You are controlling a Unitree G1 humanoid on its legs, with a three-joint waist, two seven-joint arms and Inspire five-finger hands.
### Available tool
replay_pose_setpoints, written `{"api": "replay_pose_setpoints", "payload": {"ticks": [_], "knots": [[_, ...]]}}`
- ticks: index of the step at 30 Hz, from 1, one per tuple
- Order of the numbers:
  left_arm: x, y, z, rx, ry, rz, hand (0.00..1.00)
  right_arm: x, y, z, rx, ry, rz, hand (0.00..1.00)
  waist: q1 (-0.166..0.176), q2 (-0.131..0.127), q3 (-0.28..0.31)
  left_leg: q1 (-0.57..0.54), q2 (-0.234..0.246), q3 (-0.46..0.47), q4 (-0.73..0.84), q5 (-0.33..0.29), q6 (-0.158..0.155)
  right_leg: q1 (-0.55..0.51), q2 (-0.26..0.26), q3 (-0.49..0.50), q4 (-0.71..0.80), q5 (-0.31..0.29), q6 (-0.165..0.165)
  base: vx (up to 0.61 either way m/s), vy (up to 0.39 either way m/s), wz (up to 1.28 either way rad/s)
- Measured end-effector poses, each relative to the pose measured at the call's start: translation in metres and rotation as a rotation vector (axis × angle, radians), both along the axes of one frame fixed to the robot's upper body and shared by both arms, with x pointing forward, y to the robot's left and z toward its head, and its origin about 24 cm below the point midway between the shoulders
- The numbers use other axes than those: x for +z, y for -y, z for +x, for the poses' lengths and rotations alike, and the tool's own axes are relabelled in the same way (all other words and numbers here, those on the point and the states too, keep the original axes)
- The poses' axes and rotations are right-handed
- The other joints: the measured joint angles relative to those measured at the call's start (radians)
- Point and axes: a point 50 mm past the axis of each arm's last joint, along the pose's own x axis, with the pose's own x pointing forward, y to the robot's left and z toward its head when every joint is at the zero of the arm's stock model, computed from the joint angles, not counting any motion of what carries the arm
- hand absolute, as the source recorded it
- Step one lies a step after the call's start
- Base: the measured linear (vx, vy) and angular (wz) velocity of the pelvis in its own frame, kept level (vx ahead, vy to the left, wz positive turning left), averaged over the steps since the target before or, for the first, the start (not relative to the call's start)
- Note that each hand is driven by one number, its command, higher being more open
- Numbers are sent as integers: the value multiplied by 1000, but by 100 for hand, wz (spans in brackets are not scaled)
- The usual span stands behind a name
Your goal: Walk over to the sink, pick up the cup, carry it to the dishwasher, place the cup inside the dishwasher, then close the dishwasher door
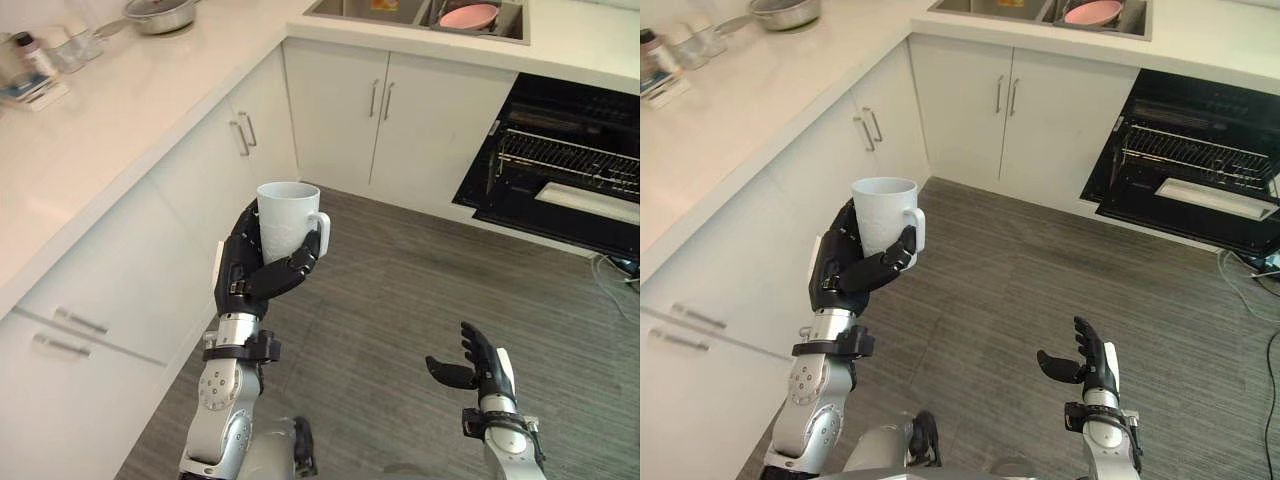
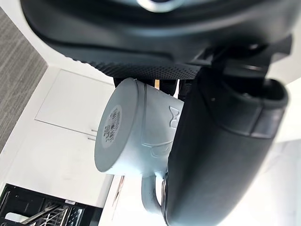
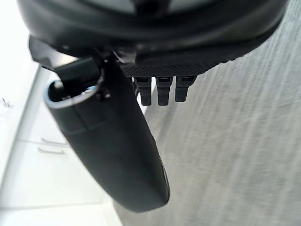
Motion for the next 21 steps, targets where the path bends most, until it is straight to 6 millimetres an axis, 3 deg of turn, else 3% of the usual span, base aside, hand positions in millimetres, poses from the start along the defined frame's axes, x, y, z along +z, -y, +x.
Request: {"api": "replay_pose_setpoints", "payload": {"ticks": [1, 3, 4, 5, 6, 7, 8, 9, 10, 12, 13, 14, 16, 17, 19, 21], "knots": [[-1, 1, -1, -1, -4, -1, 30, 1, -4, 4, 19, 9, 1, 90, -1, 6, -2, 87, 5, 19, -69, -5, -7, -79, 2, -64, 53, -31, -65, 417, 37, -58], [1, 4, -1, -18, 12, 3, 30, 3, -10, 9, 43, 20, 3, 90, -8, 10, -4, 190, 23, 43, -149, -24, -23, -184, 25, -158, 12, -69, -124, 408, -3, -50], [2, 6, -1, -24, 19, 14, 30, 4, -12, 11, 53, 27, 4, 90, -15, 12, -4, 228, 34, 53, -175, -30, -36, -236, 39, -199, -44, -79, -141, 523, -79, -39], [2, 7, -1, -30, 21, 20, 30, 5, -13, 13, 58, 35, 4, 90, -29, 17, -4, 273, 46, 63, -209, -34, -64, -290, 49, -262, -193, -72, -157, 363, -69, -23], [1, 7, -1, -33, 21, 20, 30, 6, -13, 14, 58, 40, 3, 90, -37, 15, -5, 297, 49, 70, -229, -37, -73, -305, 54, -291, -295, -47, -165, 598, -128, -17], [1, 7, -1, -31, 20, 20, 30, 8, -13, 16, 58, 48, -2, 90, -54, 9, -9, 353, 46, 78, -271, -48, -103, -319, 79, -334, -570, 93, -198, 440, -97, -6], [-1, 8, 0, -29, 11, 17, 30, 8, -11, 16, 58, 47, -9, 90, -63, 11, -10, 376, 46, 74, -280, -56, -118, -316, 89, -328, -613, 196, -217, 729, -155, -5], [-7, 10, 2, -25, -17, 8, 30, 11, -4, 17, 59, 45, -34, 90, -78, 47, -11, 417, 62, 72, -297, -62, -128, -295, 119, -319, -619, 329, -251, 647, -124, -16], [-10, 12, 4, -20, -32, -3, 30, 15, -1, 20, 56, 58, -44, 90, -73, 77, -17, 417, 89, 65, -287, -42, -153, -300, 142, -316, -589, 298, -266, 766, -182, -26], [-14, 15, 10, -27, -52, 2, 30, 25, 0, 22, 52, 98, -53, 90, -75, 82, -14, 390, 112, 24, -134, -2, -201, -283, 145, -309, -515, 205, -277, 573, -192, -16], [-17, 18, 11, -32, -67, 0, 30, 31, 0, 22, 54, 124, -56, 90, -78, 90, -9, 335, 154, -5, 78, 51, -214, -215, 159, -314, -528, 169, -284, 523, -194, -12], [-18, 21, 9, -36, -73, -14, 30, 39, -2, 23, 56, 162, -58, 90, -67, 98, -4, 239, 213, -40, 349, 149, -217, -130, 186, -306, -577, 156, -291, 586, -190, -31], [-18, 27, 7, -51, -73, -29, 30, 51, -6, 26, 51, 224, -58, 90, -37, 104, -1, 132, 274, -39, 615, 124, -203, -24, 221, -277, -657, 155, -293, 404, -103, -55], [-18, 32, 5, -78, -70, -29, 30, 65, -12, 30, 65, 305, -65, 90, -25, 98, 3, 39, 296, -30, 716, 80, -175, 59, 231, -250, -718, 146, -302, 281, -43, -50], [-17, 33, 4, -92, -65, -27, 30, 77, -17, 36, 87, 375, -67, 90, -18, 94, 6, -33, 296, -9, 676, 36, -151, 117, 228, -213, -756, 126, -313, 344, 17, -61], [-17, 34, 4, -94, -64, -30, 30, 82, -20, 42, 102, 408, -68, 90, -1, 92, 7, -99, 257, 1, 431, -9, -114, 177, 208, -146, -776, 101, -303, 399, 111, -75]]}}
